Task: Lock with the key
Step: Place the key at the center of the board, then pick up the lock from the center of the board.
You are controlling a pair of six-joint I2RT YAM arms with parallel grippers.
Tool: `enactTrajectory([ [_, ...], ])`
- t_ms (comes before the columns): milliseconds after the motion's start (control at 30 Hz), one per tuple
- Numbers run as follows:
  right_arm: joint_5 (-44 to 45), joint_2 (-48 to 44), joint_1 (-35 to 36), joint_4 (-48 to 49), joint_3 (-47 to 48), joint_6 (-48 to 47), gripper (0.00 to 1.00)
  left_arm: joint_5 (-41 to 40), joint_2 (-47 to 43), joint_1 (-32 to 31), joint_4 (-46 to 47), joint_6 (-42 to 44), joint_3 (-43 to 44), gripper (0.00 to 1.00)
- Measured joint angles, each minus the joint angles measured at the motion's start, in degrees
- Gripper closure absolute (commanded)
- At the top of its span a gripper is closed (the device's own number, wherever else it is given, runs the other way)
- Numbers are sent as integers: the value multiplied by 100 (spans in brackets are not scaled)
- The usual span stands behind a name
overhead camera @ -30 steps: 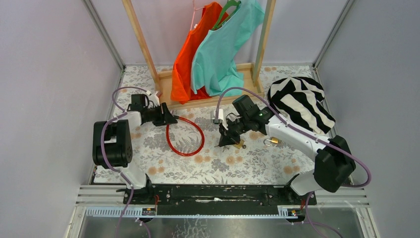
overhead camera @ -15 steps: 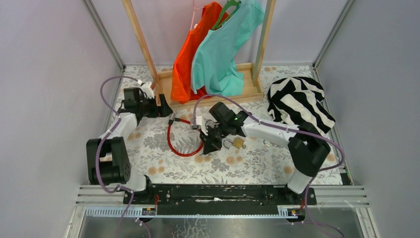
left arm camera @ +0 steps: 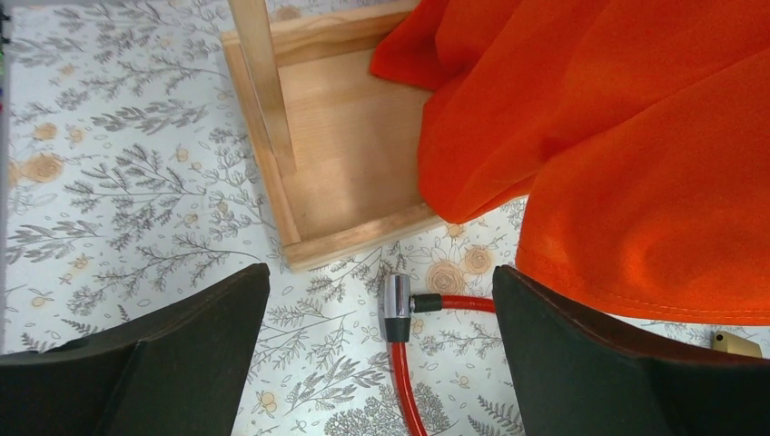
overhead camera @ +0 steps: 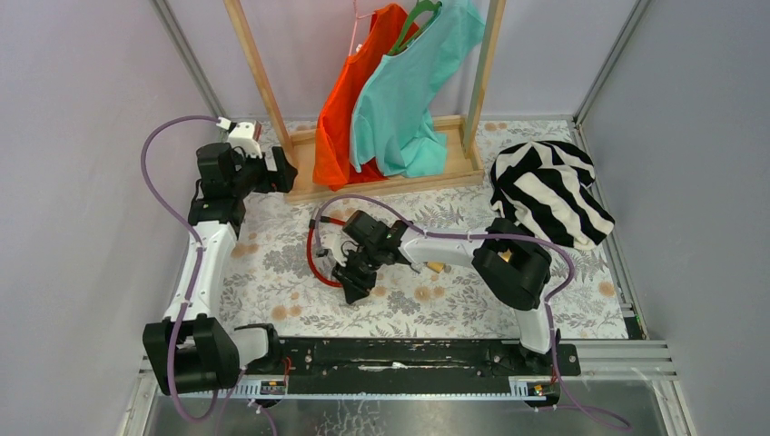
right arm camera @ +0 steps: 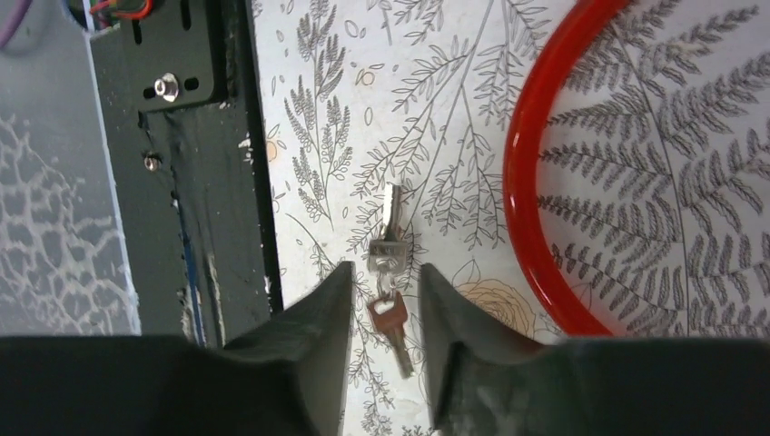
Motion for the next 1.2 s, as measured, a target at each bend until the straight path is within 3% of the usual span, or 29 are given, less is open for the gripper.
enactTrajectory([
  [200, 299, -57, -28, -33, 42, -87, 13, -199, -140, 0, -153, -2, 44, 0],
  [367, 588, -826, -267, -186, -289, -433, 1, -149, -142, 0, -542, 199, 160, 0],
  [600, 907, -2376, -1443, -356, -1008, -789, 1, 581, -120, -101, -1329, 920, 374, 0],
  [700, 1226, -2761, -1827, -487, -1331, -922, 1, 584, -164, -586, -1687, 1397, 345, 0],
  [933, 1639, -2990, -2472, -977, -1945, -1075, 1, 509, -382, -2162, -2192, 2170, 118, 0],
  [1200, 1943, -2754, -2798, -1198, -2087, -1088, 1, 699, 144, -2433, -2323, 2339, 125, 0],
])
